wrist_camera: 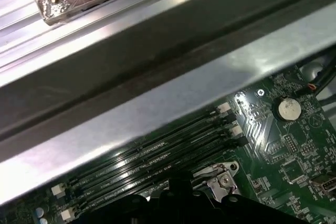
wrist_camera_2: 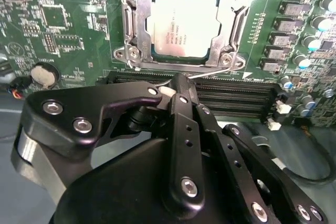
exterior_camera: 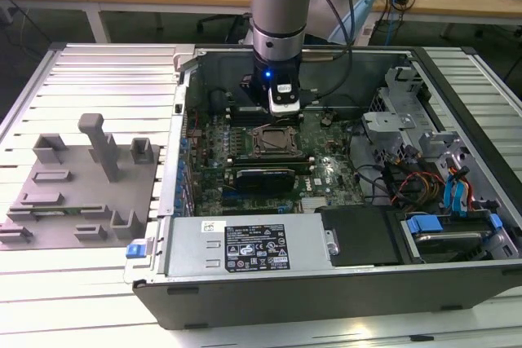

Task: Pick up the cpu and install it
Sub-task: 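Install the first cpu locking lever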

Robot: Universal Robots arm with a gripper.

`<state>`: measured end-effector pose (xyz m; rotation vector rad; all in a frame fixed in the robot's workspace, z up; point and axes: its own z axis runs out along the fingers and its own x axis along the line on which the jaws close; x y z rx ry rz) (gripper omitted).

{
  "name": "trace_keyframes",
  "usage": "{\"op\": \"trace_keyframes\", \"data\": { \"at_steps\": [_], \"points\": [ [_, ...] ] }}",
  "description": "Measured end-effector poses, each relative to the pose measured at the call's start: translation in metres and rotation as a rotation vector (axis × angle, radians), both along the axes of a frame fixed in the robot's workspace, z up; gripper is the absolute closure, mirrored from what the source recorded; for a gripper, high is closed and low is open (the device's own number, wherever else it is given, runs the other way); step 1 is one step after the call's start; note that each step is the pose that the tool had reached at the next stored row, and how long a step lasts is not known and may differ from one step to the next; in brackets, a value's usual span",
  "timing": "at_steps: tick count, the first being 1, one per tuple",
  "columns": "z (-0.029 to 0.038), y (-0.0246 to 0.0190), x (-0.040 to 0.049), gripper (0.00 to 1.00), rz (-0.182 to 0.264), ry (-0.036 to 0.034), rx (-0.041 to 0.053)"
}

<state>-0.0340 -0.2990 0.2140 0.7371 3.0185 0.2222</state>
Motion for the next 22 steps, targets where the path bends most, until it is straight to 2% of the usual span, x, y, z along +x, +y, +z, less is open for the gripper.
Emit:
{"op": "trace_keyframes", "data": {
  "at_steps": [4, 7, 13, 22],
  "points": [
    [-0.0009, 0.0006, 0.0001, 0.89, -0.038, -0.0001, 0.0],
    [-0.0013, 0.0038, 0.0002, 0.89, -0.054, 0.0, 0.0],
    [-0.0034, 0.005, 0.0004, 0.89, -0.075, -0.0001, -0.0011],
    [-0.0057, 0.0066, 0.0059, 0.89, -0.099, -0.0001, -0.003]
  ]
}}
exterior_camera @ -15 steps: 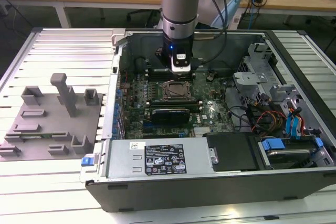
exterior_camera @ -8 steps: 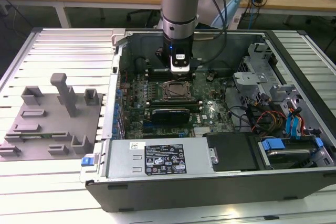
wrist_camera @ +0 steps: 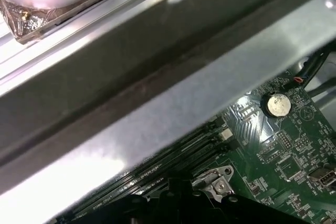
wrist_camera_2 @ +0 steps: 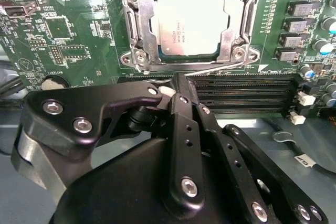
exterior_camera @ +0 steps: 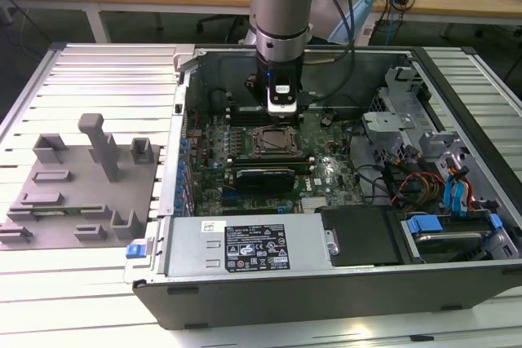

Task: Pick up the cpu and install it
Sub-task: 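Install the first cpu locking lever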

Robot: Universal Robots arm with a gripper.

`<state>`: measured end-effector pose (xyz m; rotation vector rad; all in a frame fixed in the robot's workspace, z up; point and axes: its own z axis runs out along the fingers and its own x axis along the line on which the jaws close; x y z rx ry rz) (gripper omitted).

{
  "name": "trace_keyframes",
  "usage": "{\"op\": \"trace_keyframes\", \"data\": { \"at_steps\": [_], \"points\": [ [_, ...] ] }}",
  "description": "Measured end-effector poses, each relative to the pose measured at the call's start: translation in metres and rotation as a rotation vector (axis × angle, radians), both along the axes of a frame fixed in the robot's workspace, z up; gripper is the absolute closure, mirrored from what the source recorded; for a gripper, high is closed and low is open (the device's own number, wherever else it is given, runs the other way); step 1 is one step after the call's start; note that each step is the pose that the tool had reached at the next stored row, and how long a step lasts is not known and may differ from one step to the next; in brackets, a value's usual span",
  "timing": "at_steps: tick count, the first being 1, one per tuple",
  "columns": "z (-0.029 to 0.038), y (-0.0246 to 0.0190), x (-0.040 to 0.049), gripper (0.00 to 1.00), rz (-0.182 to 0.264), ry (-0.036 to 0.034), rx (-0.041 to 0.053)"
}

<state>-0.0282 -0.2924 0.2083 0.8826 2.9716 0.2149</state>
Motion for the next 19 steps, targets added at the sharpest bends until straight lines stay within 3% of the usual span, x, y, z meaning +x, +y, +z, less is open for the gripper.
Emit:
{"op": "trace_keyframes", "data": {
  "at_steps": [6, 13, 19],
  "points": [
    [-0.0005, 0.0029, 0.0001, 0.89, -0.005, -0.0001, -0.0022],
    [-0.0043, 0.0029, 0.0001, 0.89, -0.014, -0.0001, -0.0255],
    [-0.0061, 0.0028, 0.0004, 0.89, -0.019, 0.0001, -0.0386]
  ]
}}
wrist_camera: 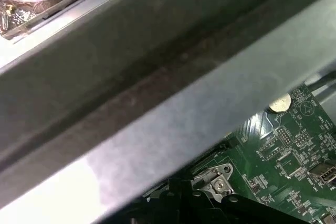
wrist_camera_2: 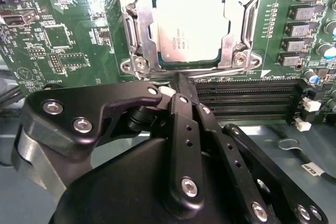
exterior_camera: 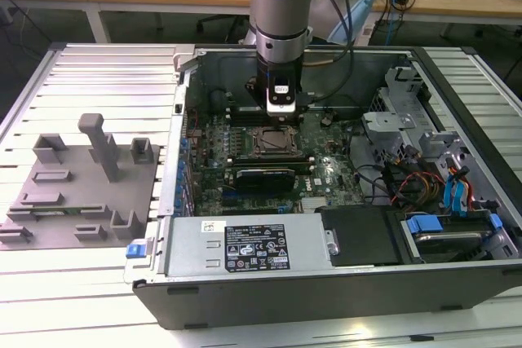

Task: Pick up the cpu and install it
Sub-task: 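Install the first cpu locking lever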

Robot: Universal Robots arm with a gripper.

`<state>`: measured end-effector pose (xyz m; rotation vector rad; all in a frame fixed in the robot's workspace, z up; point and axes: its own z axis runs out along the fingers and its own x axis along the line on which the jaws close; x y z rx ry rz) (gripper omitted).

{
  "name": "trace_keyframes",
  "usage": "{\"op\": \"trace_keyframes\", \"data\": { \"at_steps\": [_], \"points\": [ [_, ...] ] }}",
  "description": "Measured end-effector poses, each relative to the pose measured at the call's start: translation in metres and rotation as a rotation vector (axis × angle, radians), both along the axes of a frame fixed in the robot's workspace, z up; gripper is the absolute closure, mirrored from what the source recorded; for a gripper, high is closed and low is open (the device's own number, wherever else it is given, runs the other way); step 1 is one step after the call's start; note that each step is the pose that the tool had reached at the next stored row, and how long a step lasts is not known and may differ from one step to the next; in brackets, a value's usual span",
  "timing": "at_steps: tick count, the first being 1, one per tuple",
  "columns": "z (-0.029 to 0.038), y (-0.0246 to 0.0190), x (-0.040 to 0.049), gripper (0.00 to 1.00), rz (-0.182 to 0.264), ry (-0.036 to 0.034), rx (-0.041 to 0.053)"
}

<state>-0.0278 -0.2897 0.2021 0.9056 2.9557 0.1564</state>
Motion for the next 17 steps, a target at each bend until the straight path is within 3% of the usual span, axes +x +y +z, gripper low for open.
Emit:
{"op": "trace_keyframes", "data": {
  "at_steps": [5, 17],
  "points": [
    [-0.0014, 0.0001, 0.0004, 0.89, -0.004, 0.0, -0.0077],
    [-0.002, 0.0001, 0.0092, 0.89, -0.005, -0.0003, -0.0076]
  ]
}}
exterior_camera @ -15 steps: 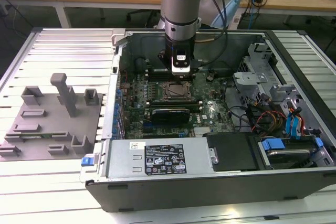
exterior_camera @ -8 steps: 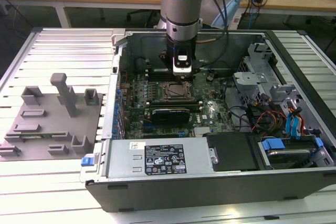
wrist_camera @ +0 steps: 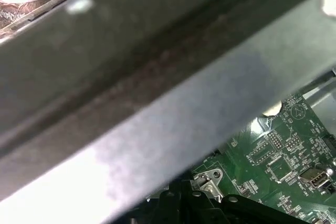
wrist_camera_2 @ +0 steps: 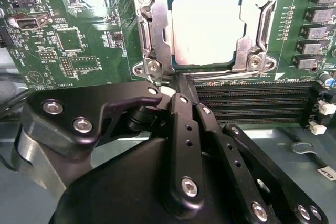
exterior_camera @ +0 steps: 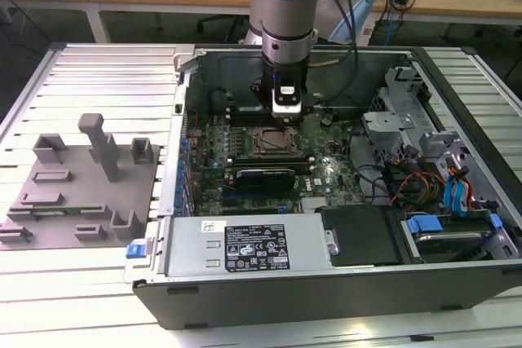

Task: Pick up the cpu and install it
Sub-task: 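Install the first cpu locking lever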

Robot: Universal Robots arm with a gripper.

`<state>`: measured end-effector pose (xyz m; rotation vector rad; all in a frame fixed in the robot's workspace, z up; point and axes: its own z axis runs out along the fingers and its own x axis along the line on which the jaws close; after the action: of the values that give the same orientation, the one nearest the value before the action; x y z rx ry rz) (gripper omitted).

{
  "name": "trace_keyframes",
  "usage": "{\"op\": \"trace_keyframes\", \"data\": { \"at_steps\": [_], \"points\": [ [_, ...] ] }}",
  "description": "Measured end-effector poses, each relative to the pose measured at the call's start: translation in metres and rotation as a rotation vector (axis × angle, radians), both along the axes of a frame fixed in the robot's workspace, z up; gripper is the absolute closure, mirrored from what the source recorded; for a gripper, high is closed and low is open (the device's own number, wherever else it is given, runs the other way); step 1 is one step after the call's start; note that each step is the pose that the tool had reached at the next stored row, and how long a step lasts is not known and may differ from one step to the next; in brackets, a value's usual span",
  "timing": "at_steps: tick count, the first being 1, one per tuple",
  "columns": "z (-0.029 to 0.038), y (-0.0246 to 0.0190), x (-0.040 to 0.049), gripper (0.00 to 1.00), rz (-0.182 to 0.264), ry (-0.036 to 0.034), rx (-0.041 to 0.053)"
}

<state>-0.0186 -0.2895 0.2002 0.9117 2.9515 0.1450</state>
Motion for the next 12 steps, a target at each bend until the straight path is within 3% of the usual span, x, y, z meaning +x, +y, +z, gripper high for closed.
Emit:
{"op": "trace_keyframes", "data": {
  "at_steps": [4, 12],
  "points": [
    [0.0035, -0.0001, 0.0001, 0.89, 0.0, -0.0002, -0.0002],
    [0.0312, 0.0, 0.0001, 0.89, 0.0, 0.0001, -0.0078]
  ]
}}
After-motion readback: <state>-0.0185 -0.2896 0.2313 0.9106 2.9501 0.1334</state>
